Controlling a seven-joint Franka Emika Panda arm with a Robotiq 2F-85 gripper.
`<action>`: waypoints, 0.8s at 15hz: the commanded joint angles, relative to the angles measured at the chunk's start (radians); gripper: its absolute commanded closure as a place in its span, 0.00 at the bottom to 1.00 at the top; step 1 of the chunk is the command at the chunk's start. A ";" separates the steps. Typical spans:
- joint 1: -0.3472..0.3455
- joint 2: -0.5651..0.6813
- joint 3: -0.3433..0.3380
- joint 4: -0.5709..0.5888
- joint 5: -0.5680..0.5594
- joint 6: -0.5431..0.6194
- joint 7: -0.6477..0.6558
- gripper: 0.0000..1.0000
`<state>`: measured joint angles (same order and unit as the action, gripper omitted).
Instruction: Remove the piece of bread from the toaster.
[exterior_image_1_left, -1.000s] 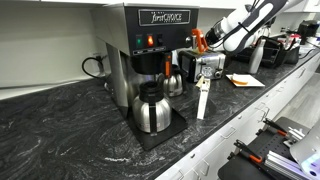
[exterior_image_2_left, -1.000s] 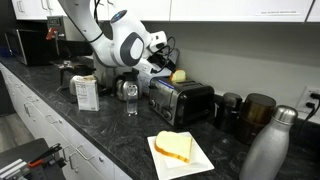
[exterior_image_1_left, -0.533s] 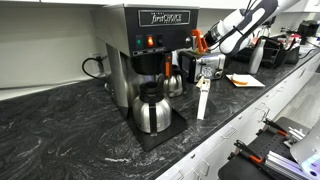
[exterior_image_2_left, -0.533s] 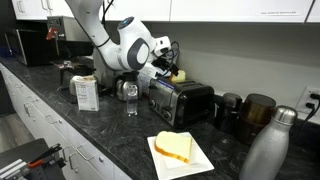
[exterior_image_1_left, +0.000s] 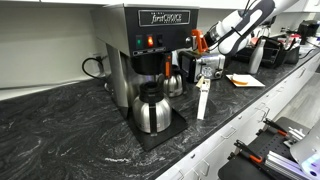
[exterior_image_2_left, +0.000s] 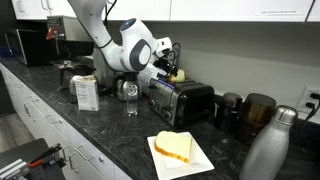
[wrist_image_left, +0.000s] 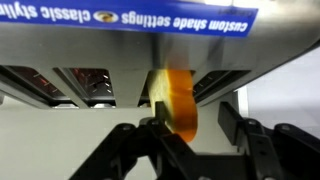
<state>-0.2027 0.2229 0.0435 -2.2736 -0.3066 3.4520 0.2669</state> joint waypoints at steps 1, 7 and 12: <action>-0.022 0.024 0.018 0.028 -0.026 0.007 0.002 0.72; -0.029 0.021 0.016 0.023 -0.026 0.010 0.002 0.96; -0.022 -0.014 -0.005 0.019 -0.011 0.003 -0.013 0.97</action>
<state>-0.2182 0.2225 0.0433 -2.2682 -0.3097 3.4523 0.2669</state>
